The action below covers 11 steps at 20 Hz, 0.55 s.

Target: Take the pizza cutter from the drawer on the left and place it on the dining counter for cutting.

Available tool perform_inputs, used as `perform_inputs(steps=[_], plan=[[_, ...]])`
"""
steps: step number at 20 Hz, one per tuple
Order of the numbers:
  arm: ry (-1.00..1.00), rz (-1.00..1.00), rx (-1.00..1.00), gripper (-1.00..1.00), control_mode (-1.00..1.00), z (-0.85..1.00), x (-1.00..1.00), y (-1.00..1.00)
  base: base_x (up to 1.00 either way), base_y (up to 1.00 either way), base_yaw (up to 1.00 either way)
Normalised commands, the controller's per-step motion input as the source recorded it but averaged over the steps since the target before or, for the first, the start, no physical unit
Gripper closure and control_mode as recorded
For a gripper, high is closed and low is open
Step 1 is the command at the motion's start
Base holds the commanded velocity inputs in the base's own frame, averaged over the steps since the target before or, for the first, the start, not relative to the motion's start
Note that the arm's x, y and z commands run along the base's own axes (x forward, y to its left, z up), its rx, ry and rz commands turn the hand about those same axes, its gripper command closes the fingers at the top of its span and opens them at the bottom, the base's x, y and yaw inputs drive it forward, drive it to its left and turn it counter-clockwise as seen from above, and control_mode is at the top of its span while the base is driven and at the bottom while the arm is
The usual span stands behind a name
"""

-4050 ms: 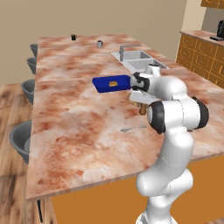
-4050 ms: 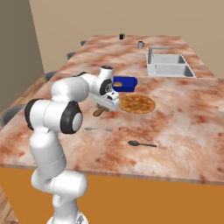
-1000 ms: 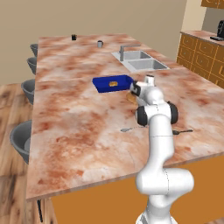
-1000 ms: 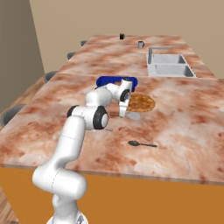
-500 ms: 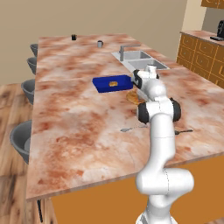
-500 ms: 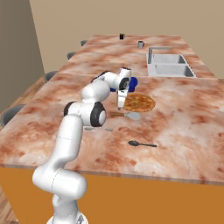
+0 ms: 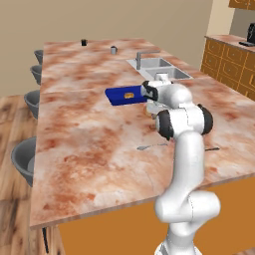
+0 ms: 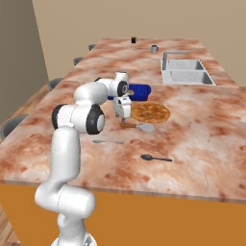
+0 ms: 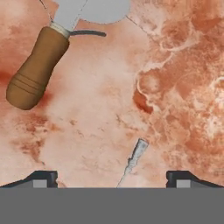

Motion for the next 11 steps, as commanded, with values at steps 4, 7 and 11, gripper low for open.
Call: perform_inputs(steps=[4,7,11], plan=[[-0.19,0.51,0.00,-1.00,-1.00,0.08,-1.00,0.00,0.00,0.00,0.00],[-0.14,0.34,0.06,-1.00,-1.00,0.30,-1.00,0.00,0.00,0.00,0.00],[-0.09,0.21,0.21,-1.00,-1.00,0.52,-1.00,0.00,0.00,0.00,0.00]])
